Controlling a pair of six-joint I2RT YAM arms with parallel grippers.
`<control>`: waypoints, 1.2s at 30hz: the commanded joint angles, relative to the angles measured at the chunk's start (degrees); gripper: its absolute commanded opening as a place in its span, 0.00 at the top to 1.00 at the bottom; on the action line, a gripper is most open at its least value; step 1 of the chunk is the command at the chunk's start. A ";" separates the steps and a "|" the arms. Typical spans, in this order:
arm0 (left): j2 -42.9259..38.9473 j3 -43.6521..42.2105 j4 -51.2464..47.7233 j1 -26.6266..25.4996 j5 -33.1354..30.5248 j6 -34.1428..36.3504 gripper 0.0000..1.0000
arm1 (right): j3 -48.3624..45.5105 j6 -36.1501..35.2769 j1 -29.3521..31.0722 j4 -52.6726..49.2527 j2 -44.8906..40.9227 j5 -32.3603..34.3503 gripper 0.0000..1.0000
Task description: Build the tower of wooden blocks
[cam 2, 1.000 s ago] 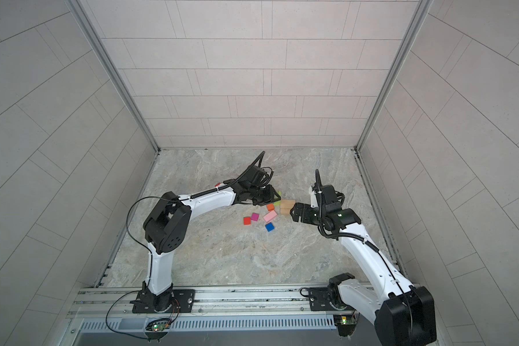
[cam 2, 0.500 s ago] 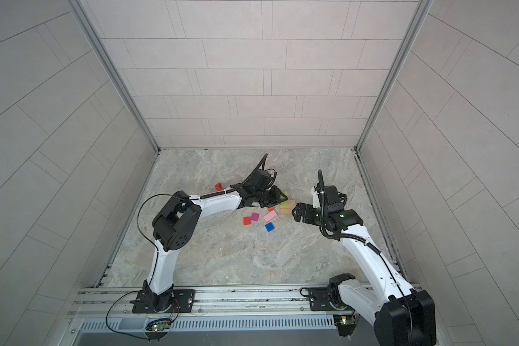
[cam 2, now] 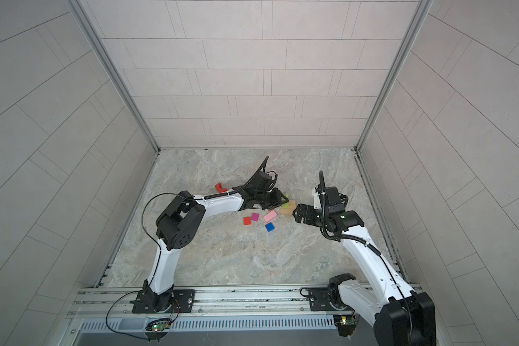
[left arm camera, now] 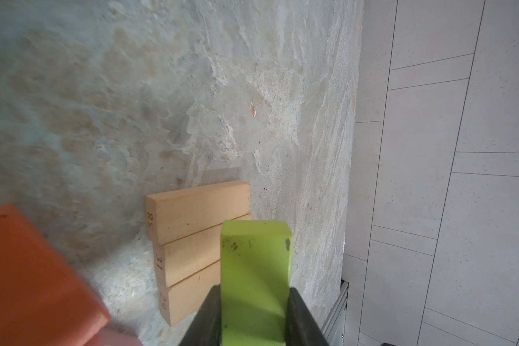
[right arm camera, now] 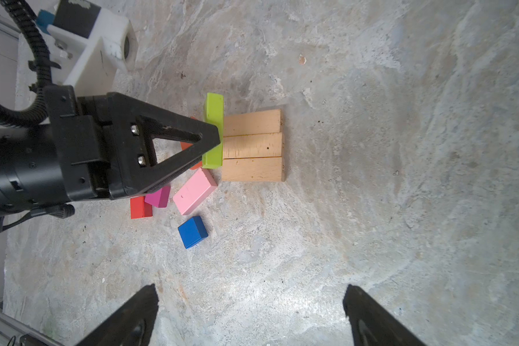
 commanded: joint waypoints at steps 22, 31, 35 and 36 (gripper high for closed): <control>3.01 5.68 -10.52 -1.82 -5.40 4.63 0.70 | -0.63 -0.94 -0.86 -0.85 -0.89 -0.73 0.02; 3.82 7.09 -10.69 -1.94 -5.25 4.79 0.69 | -0.46 -1.21 -1.25 -0.97 -0.87 -1.08 0.02; 3.89 7.25 -10.76 -1.87 -5.30 4.96 0.69 | -0.44 -1.32 -1.36 -1.02 -0.72 -1.08 0.02; 4.04 7.27 -10.87 -1.87 -5.35 4.94 0.69 | -0.38 -1.25 -1.33 -1.01 -0.72 -1.19 0.02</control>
